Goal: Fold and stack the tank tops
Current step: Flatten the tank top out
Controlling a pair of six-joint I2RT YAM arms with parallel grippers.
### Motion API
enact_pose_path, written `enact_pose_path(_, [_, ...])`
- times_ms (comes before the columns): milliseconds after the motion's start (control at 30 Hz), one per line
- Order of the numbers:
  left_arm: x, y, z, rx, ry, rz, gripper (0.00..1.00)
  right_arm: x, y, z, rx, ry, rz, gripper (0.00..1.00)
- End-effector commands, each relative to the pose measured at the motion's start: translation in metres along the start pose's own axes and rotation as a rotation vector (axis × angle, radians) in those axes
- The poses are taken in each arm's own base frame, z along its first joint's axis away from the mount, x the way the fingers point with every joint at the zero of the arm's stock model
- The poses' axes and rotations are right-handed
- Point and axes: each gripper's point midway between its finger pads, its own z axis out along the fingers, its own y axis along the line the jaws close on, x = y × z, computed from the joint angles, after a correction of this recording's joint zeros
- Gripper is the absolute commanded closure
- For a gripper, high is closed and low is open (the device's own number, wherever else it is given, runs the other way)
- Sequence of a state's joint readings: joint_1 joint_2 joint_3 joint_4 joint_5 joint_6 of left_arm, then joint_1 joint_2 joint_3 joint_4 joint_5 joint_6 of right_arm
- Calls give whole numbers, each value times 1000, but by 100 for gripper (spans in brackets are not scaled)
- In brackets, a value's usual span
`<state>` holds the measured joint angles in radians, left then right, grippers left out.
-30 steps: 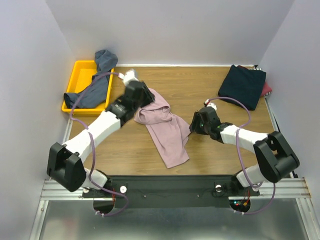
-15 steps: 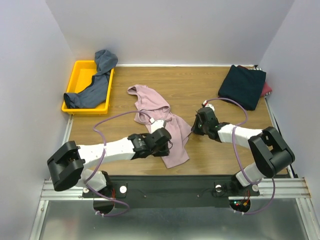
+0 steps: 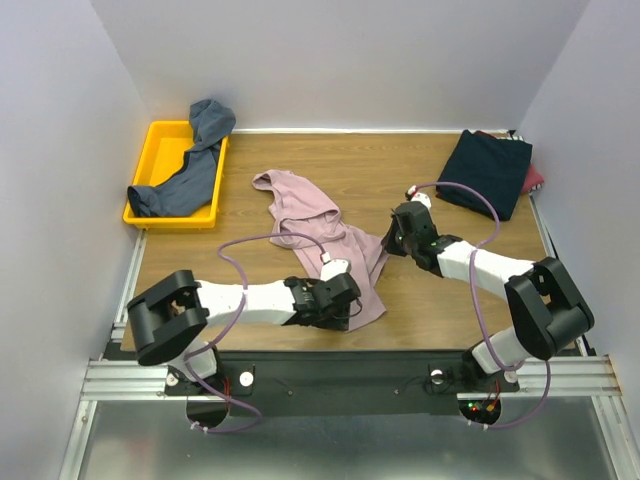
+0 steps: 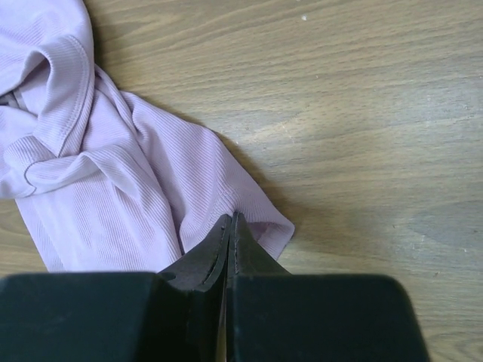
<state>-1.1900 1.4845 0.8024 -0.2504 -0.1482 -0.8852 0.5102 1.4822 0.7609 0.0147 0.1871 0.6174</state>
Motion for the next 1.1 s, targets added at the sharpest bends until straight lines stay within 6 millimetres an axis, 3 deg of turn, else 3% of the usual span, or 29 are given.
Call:
enact_pose_path(0, [-15,-13,7,5,-44,36,49,-20,7,-7,-10,-59,10,100])
enact_pose_path(167, [-18,-15,17,-17,-57,42,55,-26,5,-10,-1,-79,5,100])
enact_pose_path(267, [-29,-11,17,-41,-89,26,74,-31,4,-13,10,-96,6,100])
enact_pose_path(300, [-33,-7,17,-49,-97,18,93,-33,4,-13,13,-102,4,100])
enact_pose_path(333, [-37,-4,15,-51,-105,6,100,-36,3,-14,22,-115,1,100])
enact_pose_path(500, [-88,37,-8,-82,-221,-136,100,-59,-19,-21,86,-151,28,99])
enact_pose_path(533, [-110,59,-23,-94,-282,-211,100,-67,-25,-26,100,-170,37,100])
enact_pose_path(567, [-120,72,-31,-98,-311,-255,100,-72,-31,-28,112,-181,47,100])
enact_pose_path(600, [-133,99,-35,-114,-342,-329,100,-81,-46,-30,145,-196,71,100])
enact_pose_path(633, [-144,105,-51,-84,-392,-366,100,-85,-51,-33,154,-207,81,100])
enact_pose_path(767, [-158,147,-69,-96,-458,-485,100,-102,-73,-43,205,-247,113,100])
enact_pose_path(867, [-165,159,-80,-100,-486,-508,100,-112,-82,-50,227,-272,124,100])
enact_pose_path(1067, [-183,160,-102,-65,-542,-517,100,-127,-77,-56,216,-304,132,100])
